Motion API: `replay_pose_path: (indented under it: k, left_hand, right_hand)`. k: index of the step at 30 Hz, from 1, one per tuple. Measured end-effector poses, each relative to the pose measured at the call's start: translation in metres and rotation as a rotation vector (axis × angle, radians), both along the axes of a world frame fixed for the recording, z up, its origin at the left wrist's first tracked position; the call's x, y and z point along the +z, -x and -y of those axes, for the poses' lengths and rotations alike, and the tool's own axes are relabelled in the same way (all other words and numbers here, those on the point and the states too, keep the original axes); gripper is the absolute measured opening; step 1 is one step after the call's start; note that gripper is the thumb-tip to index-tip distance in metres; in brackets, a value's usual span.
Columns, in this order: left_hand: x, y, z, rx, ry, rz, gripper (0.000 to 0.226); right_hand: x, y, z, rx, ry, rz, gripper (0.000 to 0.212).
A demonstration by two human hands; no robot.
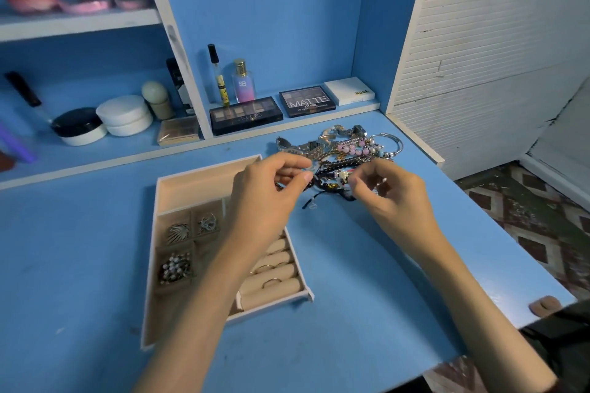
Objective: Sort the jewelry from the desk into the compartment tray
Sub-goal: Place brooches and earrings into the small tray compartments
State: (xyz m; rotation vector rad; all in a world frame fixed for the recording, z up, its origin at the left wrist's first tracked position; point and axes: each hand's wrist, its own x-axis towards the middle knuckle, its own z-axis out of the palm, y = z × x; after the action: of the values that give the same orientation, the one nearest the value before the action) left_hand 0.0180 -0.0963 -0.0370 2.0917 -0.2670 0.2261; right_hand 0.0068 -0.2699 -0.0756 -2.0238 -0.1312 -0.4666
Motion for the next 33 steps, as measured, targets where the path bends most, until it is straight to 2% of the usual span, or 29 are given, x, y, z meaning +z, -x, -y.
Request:
replay_pose_path:
  k: [8, 14, 33]
  left_hand:
    - [0.007, 0.015, -0.058, 0.104, 0.177, -0.063, 0.014]
    - [0.01, 0.026, -0.1, 0.15, 0.37, -0.104, 0.011]
    - [0.002, 0.046, -0.137, 0.199, 0.369, -0.142, 0.009]
  right_hand:
    - [0.009, 0.002, -0.048, 0.188, -0.188, -0.032, 0.012]
    - [0.013, 0.003, -0.087, 0.328, -0.175, -0.04, 0.008]
    - [0.009, 0.007, -0.124, 0.36, -0.143, -0.049, 0.007]
